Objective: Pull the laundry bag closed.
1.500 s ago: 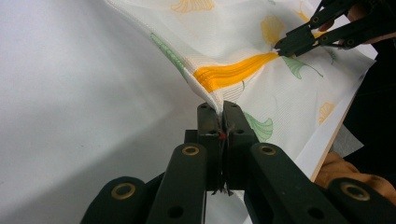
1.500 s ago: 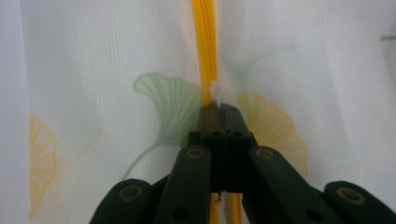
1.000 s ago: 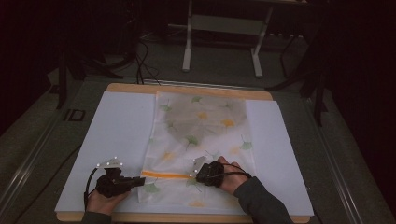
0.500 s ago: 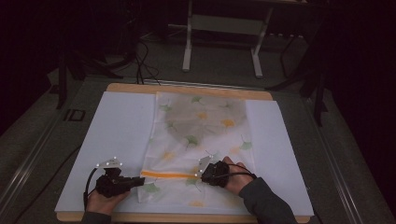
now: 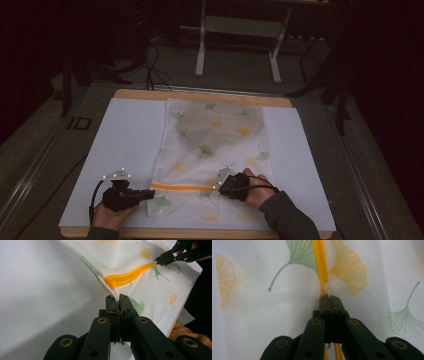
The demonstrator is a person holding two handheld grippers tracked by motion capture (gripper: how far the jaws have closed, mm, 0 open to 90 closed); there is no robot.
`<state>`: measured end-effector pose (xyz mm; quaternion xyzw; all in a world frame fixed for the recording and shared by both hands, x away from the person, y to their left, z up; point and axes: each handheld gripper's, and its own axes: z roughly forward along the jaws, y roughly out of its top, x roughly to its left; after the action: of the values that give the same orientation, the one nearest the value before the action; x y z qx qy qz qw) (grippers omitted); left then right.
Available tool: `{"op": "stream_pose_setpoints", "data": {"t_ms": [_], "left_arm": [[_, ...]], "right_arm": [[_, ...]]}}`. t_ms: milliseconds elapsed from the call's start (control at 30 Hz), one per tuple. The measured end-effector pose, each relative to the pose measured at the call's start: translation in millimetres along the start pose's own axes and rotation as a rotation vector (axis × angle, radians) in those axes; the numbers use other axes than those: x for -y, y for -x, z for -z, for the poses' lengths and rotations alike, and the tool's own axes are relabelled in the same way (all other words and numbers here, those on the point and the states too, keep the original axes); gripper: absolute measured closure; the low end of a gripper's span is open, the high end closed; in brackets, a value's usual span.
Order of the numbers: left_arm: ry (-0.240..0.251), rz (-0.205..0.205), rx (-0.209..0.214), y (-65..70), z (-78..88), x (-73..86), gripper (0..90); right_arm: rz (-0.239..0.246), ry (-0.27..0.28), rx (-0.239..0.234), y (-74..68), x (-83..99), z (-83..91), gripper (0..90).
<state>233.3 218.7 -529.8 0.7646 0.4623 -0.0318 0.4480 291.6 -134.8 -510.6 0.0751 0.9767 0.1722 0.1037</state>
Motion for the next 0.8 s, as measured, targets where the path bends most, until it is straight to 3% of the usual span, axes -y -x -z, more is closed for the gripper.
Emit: {"op": "stream_pose_setpoints", "data": {"t_ms": [800], "left_arm": [[0.000, 0.001, 0.001, -0.4, 0.9, 0.3, 88.1]], "right_arm": [[-0.040, -0.017, 0.015, 3.8, 23.6, 9.0, 90.0]]}}
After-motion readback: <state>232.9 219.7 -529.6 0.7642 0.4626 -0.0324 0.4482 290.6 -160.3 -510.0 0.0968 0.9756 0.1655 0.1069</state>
